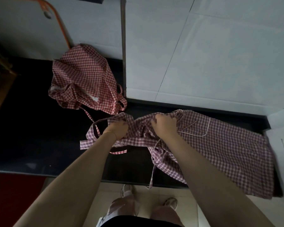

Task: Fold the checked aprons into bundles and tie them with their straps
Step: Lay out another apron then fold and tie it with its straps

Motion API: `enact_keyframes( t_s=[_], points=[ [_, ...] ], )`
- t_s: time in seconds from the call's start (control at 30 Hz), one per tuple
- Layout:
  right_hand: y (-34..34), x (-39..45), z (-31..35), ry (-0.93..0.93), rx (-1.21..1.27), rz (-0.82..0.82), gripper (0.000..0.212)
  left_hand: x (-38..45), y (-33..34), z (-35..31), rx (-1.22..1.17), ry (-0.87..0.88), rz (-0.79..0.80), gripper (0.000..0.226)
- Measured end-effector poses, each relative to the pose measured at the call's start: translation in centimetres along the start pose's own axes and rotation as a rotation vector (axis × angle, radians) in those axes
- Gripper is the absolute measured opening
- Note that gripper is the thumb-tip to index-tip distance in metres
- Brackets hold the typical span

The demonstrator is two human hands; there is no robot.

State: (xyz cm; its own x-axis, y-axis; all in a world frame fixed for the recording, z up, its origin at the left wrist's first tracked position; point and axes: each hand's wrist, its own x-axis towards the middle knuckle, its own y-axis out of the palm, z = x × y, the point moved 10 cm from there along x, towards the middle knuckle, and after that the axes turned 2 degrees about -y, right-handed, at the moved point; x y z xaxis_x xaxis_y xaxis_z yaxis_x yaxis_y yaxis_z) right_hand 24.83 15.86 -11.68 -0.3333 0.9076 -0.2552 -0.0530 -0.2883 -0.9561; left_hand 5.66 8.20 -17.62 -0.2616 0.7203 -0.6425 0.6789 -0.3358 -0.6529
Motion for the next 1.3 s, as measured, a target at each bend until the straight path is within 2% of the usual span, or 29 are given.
enact_keyframes(
  t_s=[0.07,0.13,0.2,0.27,0.33,0.4,0.43,0.5,0.57,0.63,0.67,0.73,0.77,0.83,0.87,0.93,0.97,1.03,1.07,1.13,1.2,1.23,1.3],
  points=[
    [-1.0,0.4,1.5,-0.079,-0.044,-0.127,0.031,-0.1,0.1,0.0,0.069,0.024,0.009,0.038],
    [-0.6,1.1,4.0,-0.224,-0.002,-0.122,0.027,-0.2,-1.9,0.0,0.127,0.011,-0.136,0.036],
    [1.6,1.2,5.8,-0.307,0.013,0.075,0.053,-0.8,-4.0,-1.2,0.16,0.07,-0.323,0.032],
    [4.1,1.2,6.8,-0.306,-0.037,0.289,0.066,-0.5,-3.9,-2.8,0.154,0.22,-0.311,0.033],
    [5.6,1.1,6.7,-0.269,-0.093,0.421,0.053,0.1,-2.5,-3.2,0.093,0.272,-0.166,0.037],
    [5.0,1.0,6.0,-0.212,-0.073,0.496,0.035,1.0,-0.6,-2.5,0.09,0.214,0.012,0.039],
    [4.1,1.3,5.5,-0.18,-0.005,0.516,0.028,1.2,-0.2,-2.1,0.08,0.17,0.071,0.043],
    [2.1,1.6,4.3,-0.1,0.251,0.534,0.015,1.4,-0.3,-1.1,-0.111,0.022,0.13,0.063],
    [-0.2,2.0,2.5,0.017,0.531,0.478,0.018,0.9,-0.5,-0.1,-0.263,-0.102,0.21,0.082],
    [-1.7,2.9,0.6,0.113,0.68,0.367,0.021,-1.3,-0.3,0.7,-0.234,-0.215,0.405,0.09],
    [-2.2,3.3,0.2,0.121,0.654,0.322,0.021,-2.7,-0.4,1.0,-0.184,-0.257,0.503,0.087],
    [-2.7,3.7,0.3,0.074,0.52,0.244,0.025,-3.4,-1.3,1.5,-0.143,-0.274,0.542,0.072],
    [-2.9,3.9,0.8,0.029,0.459,0.18,0.026,-2.4,-2.1,1.6,-0.147,-0.251,0.461,0.068],
    [-3.7,3.9,1.8,-0.054,0.388,0.035,0.015,0.6,-4.5,0.6,-0.276,-0.13,0.169,0.07],
    [-3.9,3.8,2.4,-0.075,0.388,-0.003,0.02,1.3,-5.3,-0.2,-0.358,-0.062,0.069,0.068],
    [-3.1,3.4,2.8,-0.084,0.41,0.011,0.037,1.3,-4.3,-1.8,-0.494,0.023,0.07,0.054],
    [-2.6,3.4,2.9,-0.088,0.393,0.023,0.04,1.3,-3.2,-1.7,-0.49,-0.003,0.097,0.058],
    [-1.7,2.6,1.9,-0.058,0.337,0.041,0.04,1.6,-0.8,0.1,-0.371,-0.11,0.099,0.089],
    [-1.0,2.3,0.5,-0.019,0.31,0.051,0.038,2.0,0.2,1.2,-0.267,-0.154,0.08,0.088],
    [0.9,1.6,-3.0,0.118,0.284,0.098,0.031,2.8,0.6,2.7,-0.135,-0.195,0.006,0.061],
    [3.7,0.4,-7.0,0.272,0.266,0.205,0.032,1.4,-1.8,2.7,-0.082,-0.223,-0.178,0.043],
    [5.3,-0.4,-8.9,0.348,0.248,0.282,0.041,0.5,-3.7,2.6,-0.03,-0.238,-0.337,0.044],
    [7.6,-2.8,-12.2,0.521,0.184,0.41,0.073,-1.6,-7.2,1.5,0.098,-0.228,-0.63,0.056]
  ],
)
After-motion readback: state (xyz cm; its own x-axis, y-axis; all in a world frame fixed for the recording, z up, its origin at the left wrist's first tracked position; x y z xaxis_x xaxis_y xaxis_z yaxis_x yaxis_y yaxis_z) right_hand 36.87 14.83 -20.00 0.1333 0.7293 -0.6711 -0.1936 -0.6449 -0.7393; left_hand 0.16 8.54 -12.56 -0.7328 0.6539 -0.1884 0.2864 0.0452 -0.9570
